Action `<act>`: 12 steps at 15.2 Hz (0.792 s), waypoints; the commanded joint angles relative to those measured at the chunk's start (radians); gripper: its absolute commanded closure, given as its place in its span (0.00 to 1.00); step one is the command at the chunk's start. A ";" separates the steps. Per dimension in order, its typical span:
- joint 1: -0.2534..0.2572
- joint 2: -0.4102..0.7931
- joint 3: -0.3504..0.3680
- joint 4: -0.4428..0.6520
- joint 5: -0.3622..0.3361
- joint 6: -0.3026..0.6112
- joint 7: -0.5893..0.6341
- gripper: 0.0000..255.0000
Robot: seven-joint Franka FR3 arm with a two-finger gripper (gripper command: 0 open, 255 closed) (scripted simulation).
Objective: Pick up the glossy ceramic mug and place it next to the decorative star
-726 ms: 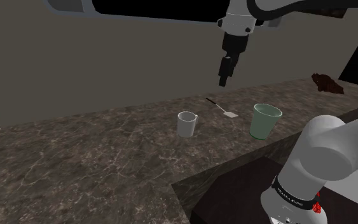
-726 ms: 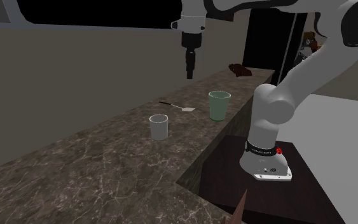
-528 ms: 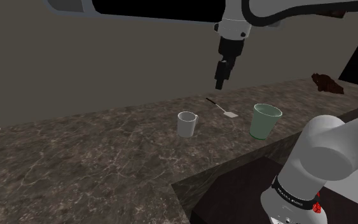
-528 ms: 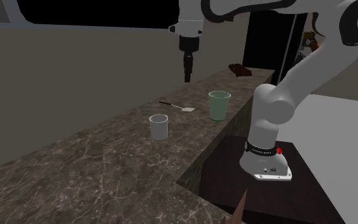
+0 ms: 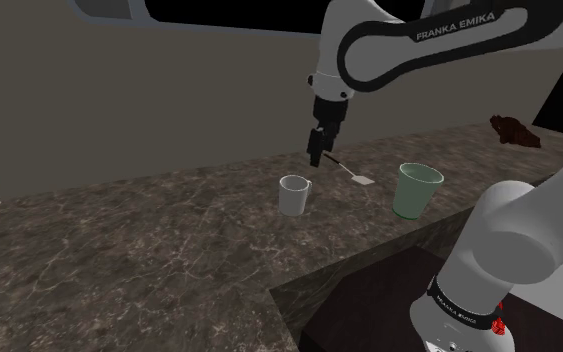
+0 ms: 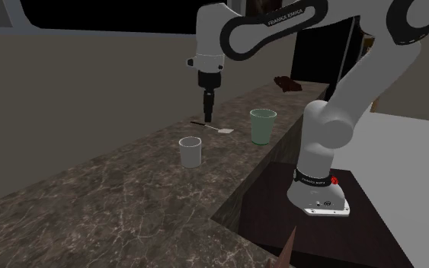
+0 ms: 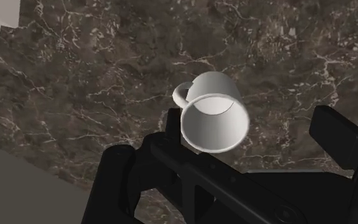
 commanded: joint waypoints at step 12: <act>0.010 0.345 0.048 -0.008 0.012 0.351 0.077 0.00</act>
